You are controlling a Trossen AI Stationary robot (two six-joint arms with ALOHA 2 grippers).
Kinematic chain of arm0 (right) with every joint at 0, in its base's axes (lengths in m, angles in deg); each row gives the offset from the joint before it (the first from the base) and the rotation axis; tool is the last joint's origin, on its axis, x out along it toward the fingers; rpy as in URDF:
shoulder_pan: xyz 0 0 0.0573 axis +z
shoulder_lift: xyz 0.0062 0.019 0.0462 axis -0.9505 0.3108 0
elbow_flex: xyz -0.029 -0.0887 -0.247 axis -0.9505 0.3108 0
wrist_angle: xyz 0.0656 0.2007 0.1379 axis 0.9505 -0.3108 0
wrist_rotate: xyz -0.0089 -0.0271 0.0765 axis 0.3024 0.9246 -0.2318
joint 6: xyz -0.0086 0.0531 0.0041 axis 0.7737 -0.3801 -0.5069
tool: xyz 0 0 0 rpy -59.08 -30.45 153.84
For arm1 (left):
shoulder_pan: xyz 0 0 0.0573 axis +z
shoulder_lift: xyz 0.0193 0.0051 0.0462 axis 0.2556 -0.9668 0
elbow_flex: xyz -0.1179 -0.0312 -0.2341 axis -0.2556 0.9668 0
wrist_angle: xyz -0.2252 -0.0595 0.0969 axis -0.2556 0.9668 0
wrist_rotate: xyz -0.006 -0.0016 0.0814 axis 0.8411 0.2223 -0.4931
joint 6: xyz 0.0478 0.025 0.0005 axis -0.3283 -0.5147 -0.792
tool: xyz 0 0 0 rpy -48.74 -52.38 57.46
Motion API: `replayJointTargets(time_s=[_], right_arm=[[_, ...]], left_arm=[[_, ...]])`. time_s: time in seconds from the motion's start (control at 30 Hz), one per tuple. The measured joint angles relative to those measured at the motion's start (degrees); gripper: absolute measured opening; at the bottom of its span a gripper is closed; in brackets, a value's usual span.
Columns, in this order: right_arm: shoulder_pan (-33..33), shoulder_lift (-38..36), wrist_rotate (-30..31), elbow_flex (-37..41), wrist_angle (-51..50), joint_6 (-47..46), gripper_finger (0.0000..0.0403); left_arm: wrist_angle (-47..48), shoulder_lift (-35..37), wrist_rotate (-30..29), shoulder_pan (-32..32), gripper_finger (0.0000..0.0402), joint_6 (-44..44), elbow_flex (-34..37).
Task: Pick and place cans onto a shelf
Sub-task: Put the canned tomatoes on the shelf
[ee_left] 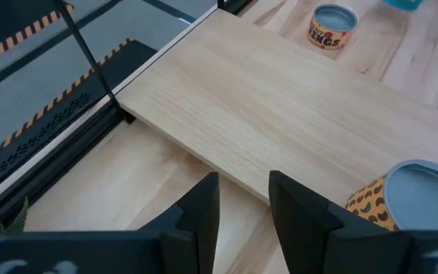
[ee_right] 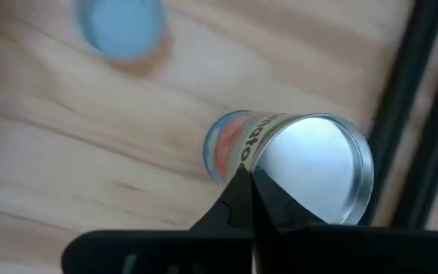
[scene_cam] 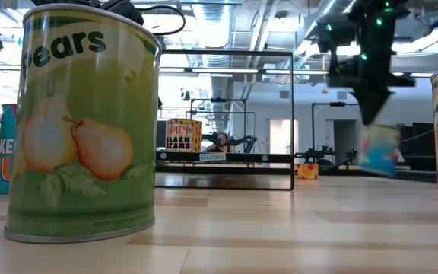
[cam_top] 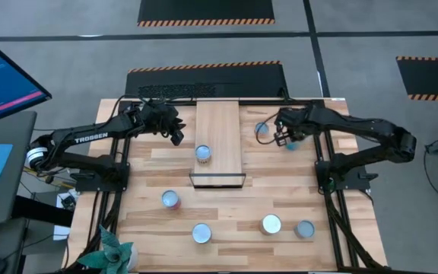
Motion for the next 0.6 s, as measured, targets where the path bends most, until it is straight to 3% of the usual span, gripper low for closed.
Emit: replayJointTargets(time_s=[0.17,0.4,0.6], right_arm=[[-0.1,0.0,1.7,-7.8,5.3,5.5,0.0003],[-0.1,0.6,1.9,-13.8,21.2,15.7,0.0001],[-1.5,6.9,-1.0,-21.0,23.5,21.8,0.0001]], left_arm=[[0.0,0.0,0.1,0.0,0.0103,0.0,0.0],[0.2,0.0,0.1,0.0,0.0103,0.0,0.0],[0.3,0.0,0.1,-0.7,0.0103,0.0,0.0]])
